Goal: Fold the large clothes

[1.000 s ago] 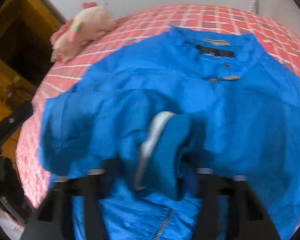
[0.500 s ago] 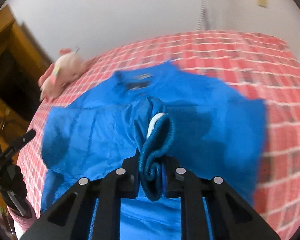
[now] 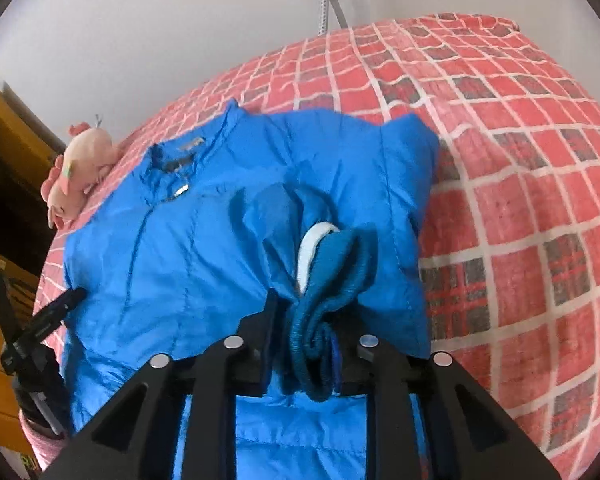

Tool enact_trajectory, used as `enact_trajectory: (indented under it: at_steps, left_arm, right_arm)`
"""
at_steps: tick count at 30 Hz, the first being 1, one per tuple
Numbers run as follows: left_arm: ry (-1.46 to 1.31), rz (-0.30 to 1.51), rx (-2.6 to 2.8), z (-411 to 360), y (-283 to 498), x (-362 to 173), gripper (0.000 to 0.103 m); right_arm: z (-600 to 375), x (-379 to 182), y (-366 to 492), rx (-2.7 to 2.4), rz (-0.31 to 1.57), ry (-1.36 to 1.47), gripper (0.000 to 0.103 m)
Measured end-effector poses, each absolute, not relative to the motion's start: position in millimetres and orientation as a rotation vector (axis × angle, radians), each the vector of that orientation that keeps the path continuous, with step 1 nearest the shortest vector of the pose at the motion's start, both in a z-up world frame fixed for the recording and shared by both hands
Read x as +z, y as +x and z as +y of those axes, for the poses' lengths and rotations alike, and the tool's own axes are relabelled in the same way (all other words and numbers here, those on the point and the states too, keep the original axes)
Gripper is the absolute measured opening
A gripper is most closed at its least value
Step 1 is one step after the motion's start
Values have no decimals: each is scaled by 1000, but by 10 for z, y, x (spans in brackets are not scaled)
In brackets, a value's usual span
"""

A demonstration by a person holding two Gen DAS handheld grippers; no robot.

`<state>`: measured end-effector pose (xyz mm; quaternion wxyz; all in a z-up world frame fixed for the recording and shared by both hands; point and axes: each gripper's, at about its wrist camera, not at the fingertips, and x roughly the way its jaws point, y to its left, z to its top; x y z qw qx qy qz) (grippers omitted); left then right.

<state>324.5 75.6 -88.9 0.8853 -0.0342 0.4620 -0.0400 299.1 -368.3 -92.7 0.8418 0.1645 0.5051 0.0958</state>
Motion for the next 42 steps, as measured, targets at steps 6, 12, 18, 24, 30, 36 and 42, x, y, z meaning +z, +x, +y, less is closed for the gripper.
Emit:
enact_trajectory:
  at_steps: [6, 12, 18, 24, 30, 36, 42]
  left_arm:
    - [-122, 911, -68, 741, 3119, -631, 73]
    - [-87, 853, -164, 333, 2837, -355, 73]
    - [-40, 929, -184, 150, 2940, -708, 73]
    - [1, 970, -170, 178, 3031, -937, 73]
    - [2, 975, -169, 192, 3055, -942, 73]
    - [-53, 892, -187, 294, 3063, -539, 74]
    - [-53, 908, -117, 420, 3430, -557, 75]
  right_arm:
    - [-3700, -536, 2775, 152, 961, 298, 29]
    - [-3282, -193, 2523, 253, 887, 206, 31]
    - [-2956, -494, 2640, 222, 971, 102, 31]
    - [-2987, -901, 2757, 220, 1080, 133, 30]
    - [-2940, -909, 2750, 202, 1076, 109, 29]
    - [-3071, -389, 2719, 191, 910, 112, 37]
    - [-3201, -434, 3101, 147, 915, 120, 39]
